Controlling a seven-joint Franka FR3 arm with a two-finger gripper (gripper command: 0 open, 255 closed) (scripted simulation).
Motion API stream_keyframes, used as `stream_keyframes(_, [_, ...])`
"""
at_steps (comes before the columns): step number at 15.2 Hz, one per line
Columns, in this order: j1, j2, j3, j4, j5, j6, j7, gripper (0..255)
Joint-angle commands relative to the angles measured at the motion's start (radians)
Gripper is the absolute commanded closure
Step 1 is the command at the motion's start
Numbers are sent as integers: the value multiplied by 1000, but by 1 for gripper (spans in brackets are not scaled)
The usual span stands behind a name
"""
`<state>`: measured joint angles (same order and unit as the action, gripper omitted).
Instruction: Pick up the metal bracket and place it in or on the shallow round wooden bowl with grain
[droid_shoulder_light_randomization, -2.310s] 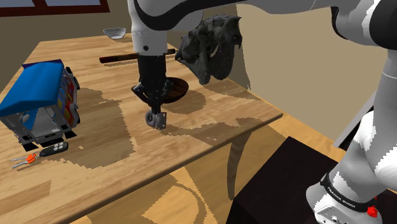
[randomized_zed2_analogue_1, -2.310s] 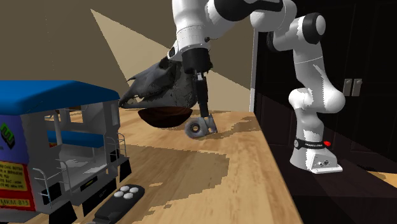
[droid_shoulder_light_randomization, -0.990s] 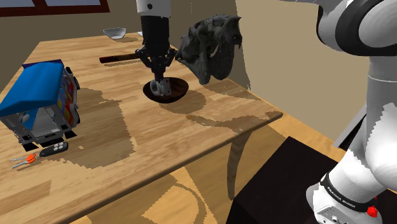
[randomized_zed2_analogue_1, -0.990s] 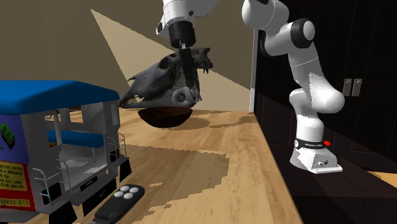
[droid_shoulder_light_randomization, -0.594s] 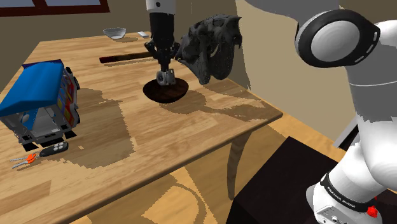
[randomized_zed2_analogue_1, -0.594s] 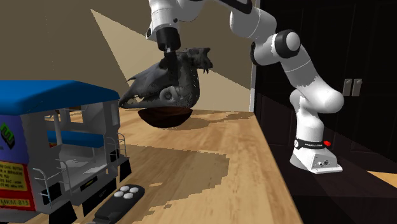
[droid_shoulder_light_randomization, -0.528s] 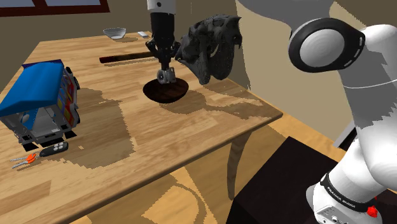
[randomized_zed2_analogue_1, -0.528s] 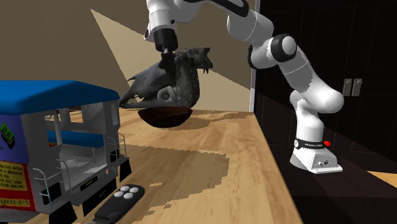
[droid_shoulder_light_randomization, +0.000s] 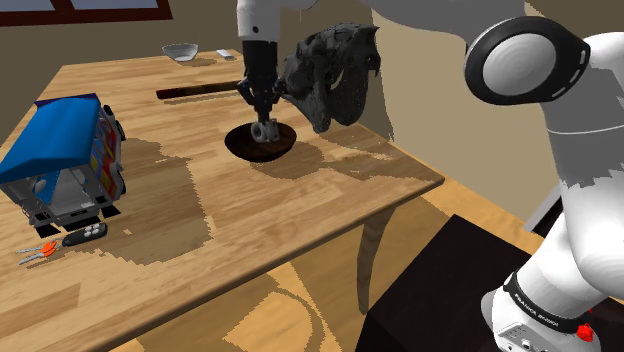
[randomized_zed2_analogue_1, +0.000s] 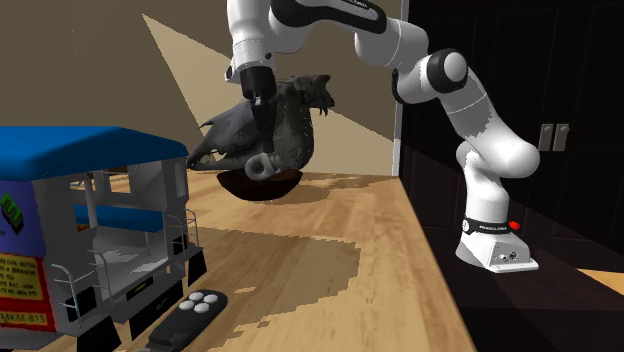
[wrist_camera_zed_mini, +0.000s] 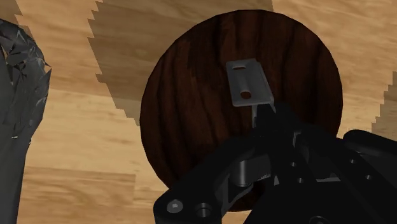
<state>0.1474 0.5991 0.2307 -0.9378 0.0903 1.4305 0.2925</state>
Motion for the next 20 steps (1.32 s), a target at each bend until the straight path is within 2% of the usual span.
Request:
stream_keyframes(1, [-5, -13, -1, -49, 2, 36, -7, 255])
stream_keyframes(6, [-13, -37, -2, -149, 6, 111, -20, 255])
stream_keyframes(13, [-13, -37, -2, -149, 6, 111, -20, 255])
stream_keyframes(14, [-12, -32, -2, -142, 5, 108, -20, 0])
stream_keyframes(19, [-13, -37, -2, -149, 6, 111, -20, 0])
stream_keyframes(20, [-11, -17, -2, -84, 3, 65, -17, 0])
